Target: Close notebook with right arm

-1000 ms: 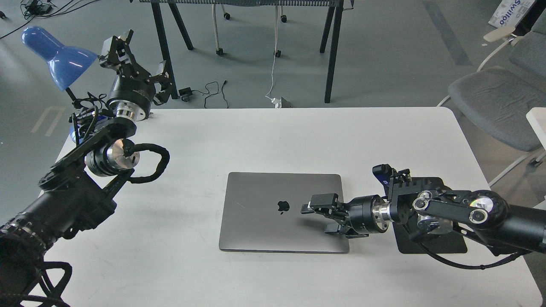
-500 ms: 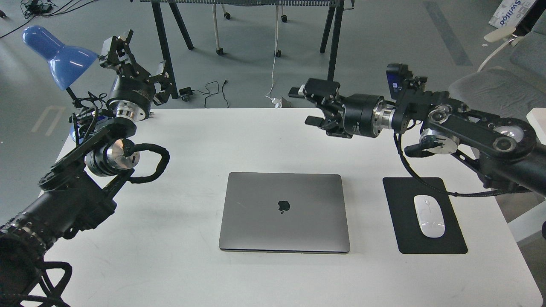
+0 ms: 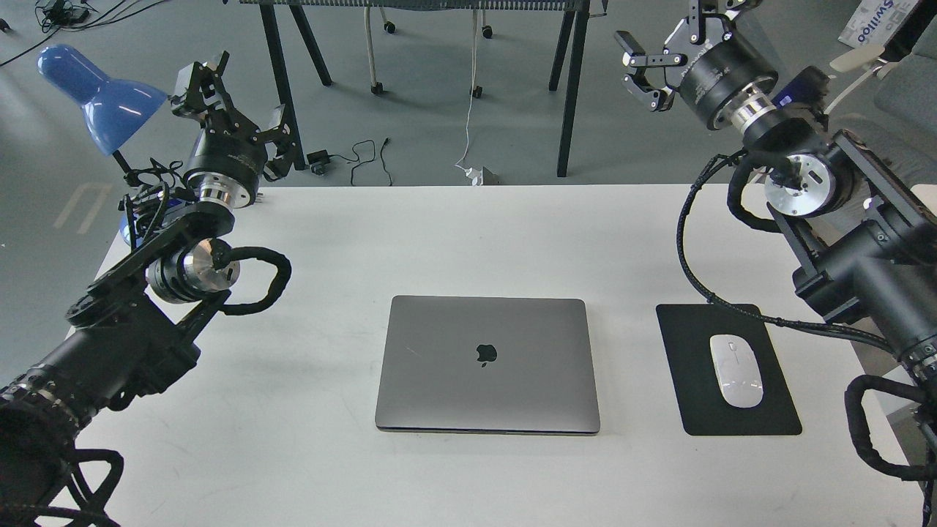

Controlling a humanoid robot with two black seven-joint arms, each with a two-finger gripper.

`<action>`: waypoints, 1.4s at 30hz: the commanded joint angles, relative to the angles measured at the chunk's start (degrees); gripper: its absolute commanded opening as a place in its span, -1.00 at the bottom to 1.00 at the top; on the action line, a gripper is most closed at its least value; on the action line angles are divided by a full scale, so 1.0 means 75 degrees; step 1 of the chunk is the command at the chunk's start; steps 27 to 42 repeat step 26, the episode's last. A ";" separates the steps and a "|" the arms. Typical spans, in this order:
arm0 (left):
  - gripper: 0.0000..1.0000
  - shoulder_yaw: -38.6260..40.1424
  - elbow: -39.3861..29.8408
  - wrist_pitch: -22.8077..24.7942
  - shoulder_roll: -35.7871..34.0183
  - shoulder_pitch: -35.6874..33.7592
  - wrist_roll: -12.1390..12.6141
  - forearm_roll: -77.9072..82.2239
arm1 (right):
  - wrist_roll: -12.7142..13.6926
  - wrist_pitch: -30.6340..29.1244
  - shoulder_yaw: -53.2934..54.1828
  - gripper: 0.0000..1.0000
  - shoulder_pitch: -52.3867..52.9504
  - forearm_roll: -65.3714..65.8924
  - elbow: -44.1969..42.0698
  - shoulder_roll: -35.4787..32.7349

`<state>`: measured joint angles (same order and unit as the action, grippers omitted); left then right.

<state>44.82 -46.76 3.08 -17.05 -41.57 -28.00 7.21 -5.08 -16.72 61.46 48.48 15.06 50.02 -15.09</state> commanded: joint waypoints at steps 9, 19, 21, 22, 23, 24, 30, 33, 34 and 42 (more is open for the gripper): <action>1.00 0.0013 0.0001 0.0000 0.0000 0.0000 0.0000 0.0000 | -0.0002 -0.0173 0.0489 1.00 -0.0709 -0.1492 -0.0506 0.0301; 1.00 0.0013 0.0001 0.0000 0.0000 0.0000 0.0000 0.0000 | -0.0002 -0.0209 0.0864 1.00 -0.0838 -0.1492 -0.0482 0.0558; 1.00 0.0013 0.0001 0.0000 0.0000 0.0000 0.0000 0.0000 | -0.0002 -0.0209 0.0864 1.00 -0.0850 -0.1492 -0.0482 0.0558; 1.00 0.0013 0.0001 0.0000 0.0000 0.0000 0.0000 0.0000 | -0.0002 -0.0209 0.0864 1.00 -0.0839 -0.1492 -0.0482 0.0558; 1.00 0.0013 0.0001 0.0000 0.0000 0.0000 0.0000 0.0000 | -0.0002 -0.0209 0.0864 1.00 -0.0839 -0.1492 -0.0482 0.0570; 1.00 0.0013 0.0001 0.0000 0.0000 0.0000 0.0000 0.0000 | -0.0002 -0.0209 0.0864 1.00 -0.0839 -0.1492 -0.0482 0.0570; 1.00 0.0013 0.0001 0.0000 0.0000 0.0000 0.0000 0.0000 | -0.0002 -0.0209 0.0864 1.00 -0.0839 -0.1492 -0.0482 0.0570; 1.00 0.0013 0.0001 0.0000 0.0000 0.0000 0.0000 0.0000 | -0.0002 -0.0209 0.0864 1.00 -0.0839 -0.1492 -0.0482 0.0570; 1.00 0.0013 0.0001 0.0000 0.0000 0.0000 0.0000 0.0000 | -0.0002 -0.0209 0.0864 1.00 -0.0839 -0.1492 -0.0482 0.0570; 1.00 0.0013 0.0001 0.0000 0.0000 0.0000 0.0000 0.0000 | -0.0002 -0.0209 0.0864 1.00 -0.0839 -0.1492 -0.0482 0.0570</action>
